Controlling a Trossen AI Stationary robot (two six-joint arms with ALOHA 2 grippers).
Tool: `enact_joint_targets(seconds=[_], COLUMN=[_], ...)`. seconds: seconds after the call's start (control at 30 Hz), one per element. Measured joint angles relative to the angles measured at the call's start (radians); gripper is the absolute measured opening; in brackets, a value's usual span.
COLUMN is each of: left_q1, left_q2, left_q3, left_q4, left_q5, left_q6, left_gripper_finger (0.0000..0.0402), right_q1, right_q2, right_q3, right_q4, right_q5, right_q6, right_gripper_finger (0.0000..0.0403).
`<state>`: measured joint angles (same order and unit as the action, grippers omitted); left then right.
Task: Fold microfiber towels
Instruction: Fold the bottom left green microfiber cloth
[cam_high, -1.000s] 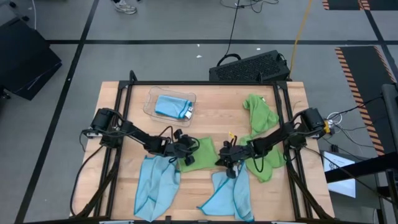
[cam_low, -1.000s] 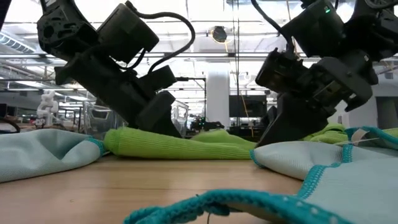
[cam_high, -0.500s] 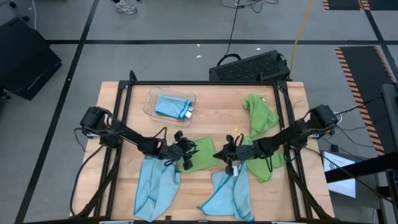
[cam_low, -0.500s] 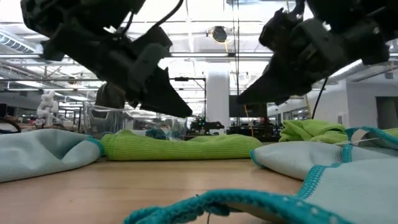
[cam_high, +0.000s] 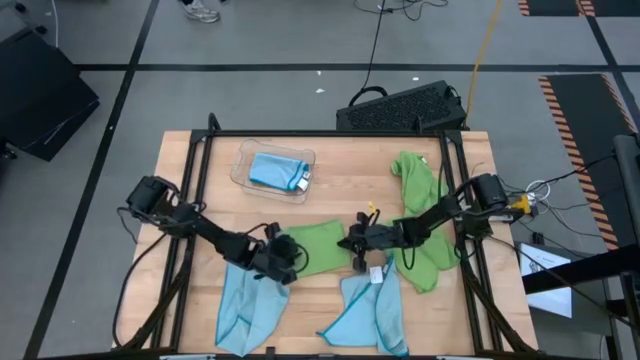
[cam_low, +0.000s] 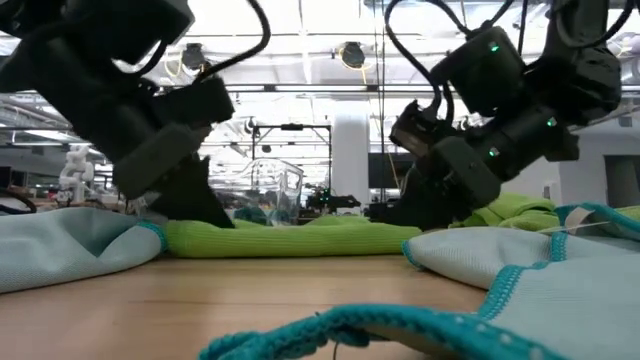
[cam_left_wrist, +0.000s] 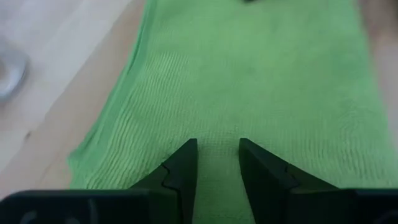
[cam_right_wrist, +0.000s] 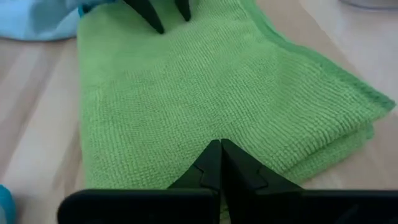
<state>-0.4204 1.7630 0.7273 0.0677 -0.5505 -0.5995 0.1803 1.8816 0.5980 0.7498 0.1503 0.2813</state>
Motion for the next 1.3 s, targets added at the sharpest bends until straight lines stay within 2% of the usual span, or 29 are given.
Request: enact_joint_targets(seconds=[0.17,0.33,0.5,0.63,0.8,1.03,1.2,1.3], left_q1=[-0.008,-0.027,-0.046,-0.096,-0.203,-0.323,-0.323,-0.311], left_q2=[-0.001,-0.014,-0.075,-0.118,-0.100,0.024,0.130,0.176], left_q3=[0.001,-0.002,-0.002,-0.001,0.020,0.202,0.297,0.325], left_q4=[-0.051,0.041,0.071,0.138,0.258,-0.001,-0.105,-0.127], left_q5=[-0.008,-0.001,-0.032,-0.070,-0.127,-0.246,-0.293,-0.311], left_q6=[-0.068,0.023,0.047,0.095,0.197,0.199,0.204,0.216], left_gripper_finger=[0.0122,0.0122,0.0122,0.0122,0.0122,0.0122,0.0126,0.0145], right_q1=[-0.004,0.011,0.042,0.082,0.134,0.170,0.171,0.171], right_q2=[-0.012,-0.067,-0.190,-0.283,-0.354,-0.362,-0.363,-0.362], right_q3=[0.001,-0.003,-0.003,-0.003,-0.003,-0.003,-0.003,-0.004], right_q4=[-0.052,-0.083,-0.153,-0.224,-0.304,-0.316,-0.312,-0.320], right_q5=[-0.044,-0.056,-0.054,-0.051,-0.051,-0.046,-0.042,-0.042], right_q6=[0.016,0.000,-0.006,-0.013,-0.021,-0.058,-0.062,-0.062], right_gripper_finger=[0.0003,0.0003,0.0003,0.0003,0.0003,0.0005,0.0014,0.0021])
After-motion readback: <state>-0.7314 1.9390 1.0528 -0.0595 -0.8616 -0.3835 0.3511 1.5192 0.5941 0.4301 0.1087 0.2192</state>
